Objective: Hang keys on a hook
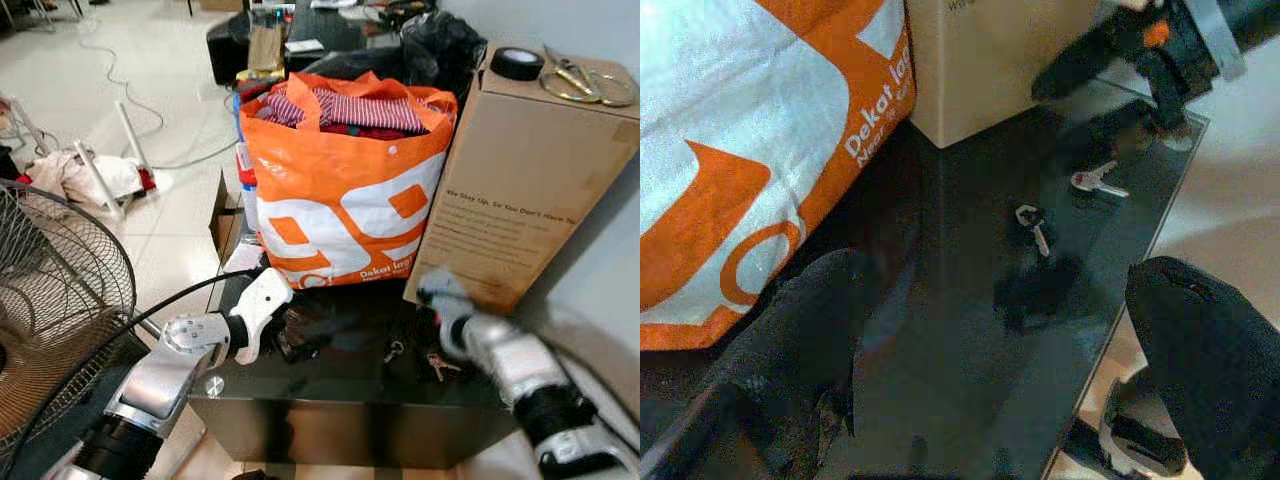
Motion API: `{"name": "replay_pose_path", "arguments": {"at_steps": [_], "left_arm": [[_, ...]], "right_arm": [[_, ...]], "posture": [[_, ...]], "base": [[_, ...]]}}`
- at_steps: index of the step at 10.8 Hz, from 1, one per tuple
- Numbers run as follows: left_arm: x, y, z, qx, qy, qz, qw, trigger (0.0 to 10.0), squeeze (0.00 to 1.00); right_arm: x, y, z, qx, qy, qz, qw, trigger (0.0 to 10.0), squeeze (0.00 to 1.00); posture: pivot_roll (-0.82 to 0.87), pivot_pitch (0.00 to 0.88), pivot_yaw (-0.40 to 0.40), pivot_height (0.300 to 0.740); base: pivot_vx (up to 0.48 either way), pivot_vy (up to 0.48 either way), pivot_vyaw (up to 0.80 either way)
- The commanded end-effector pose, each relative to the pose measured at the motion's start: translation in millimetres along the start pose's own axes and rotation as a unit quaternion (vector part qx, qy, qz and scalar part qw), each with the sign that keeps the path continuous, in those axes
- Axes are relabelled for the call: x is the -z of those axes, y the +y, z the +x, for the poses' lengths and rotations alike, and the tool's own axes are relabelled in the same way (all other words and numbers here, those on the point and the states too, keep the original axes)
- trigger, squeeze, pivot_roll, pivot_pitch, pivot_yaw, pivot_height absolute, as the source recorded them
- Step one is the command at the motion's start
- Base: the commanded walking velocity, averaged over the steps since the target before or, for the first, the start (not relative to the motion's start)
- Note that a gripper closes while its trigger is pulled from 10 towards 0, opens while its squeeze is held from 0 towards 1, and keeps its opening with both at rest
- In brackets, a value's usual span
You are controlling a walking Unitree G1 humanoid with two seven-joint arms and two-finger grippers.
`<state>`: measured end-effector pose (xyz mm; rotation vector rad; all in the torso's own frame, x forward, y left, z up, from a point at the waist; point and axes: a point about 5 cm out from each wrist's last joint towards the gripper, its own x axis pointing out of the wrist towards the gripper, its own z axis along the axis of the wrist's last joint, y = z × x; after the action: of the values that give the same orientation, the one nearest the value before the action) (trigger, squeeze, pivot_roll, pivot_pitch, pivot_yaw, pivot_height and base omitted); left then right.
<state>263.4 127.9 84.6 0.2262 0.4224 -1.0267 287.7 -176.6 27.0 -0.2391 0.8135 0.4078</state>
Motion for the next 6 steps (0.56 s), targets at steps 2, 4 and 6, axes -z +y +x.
{"name": "replay_pose_path", "arguments": {"at_steps": [2,4,6], "left_arm": [[5,-8.9,-6.6,0.041,0.021,-0.004,0.999,10.0,0.20],[8,-11.9,-10.3,0.054,0.023,-0.024,0.998,10.0,0.20],[6,-10.7,-5.5,0.058,0.023,-0.026,0.998,10.0,0.20]], "right_arm": [[12,-2.8,-5.9,-0.011,0.013,0.007,1.000,10.0,0.00],[29,-6.6,-9.9,-0.002,0.032,0.031,0.999,10.0,0.00],[37,-9.3,-2.8,0.038,0.043,0.074,0.996,10.0,0.00]], "posture": [[-0.10,0.000,0.037,0.740],[-0.12,0.000,0.040,0.740],[-0.14,0.000,0.039,0.740]], "base": [[0.000,0.000,0.00],[0.000,0.000,0.00],[0.000,0.000,0.00]]}}
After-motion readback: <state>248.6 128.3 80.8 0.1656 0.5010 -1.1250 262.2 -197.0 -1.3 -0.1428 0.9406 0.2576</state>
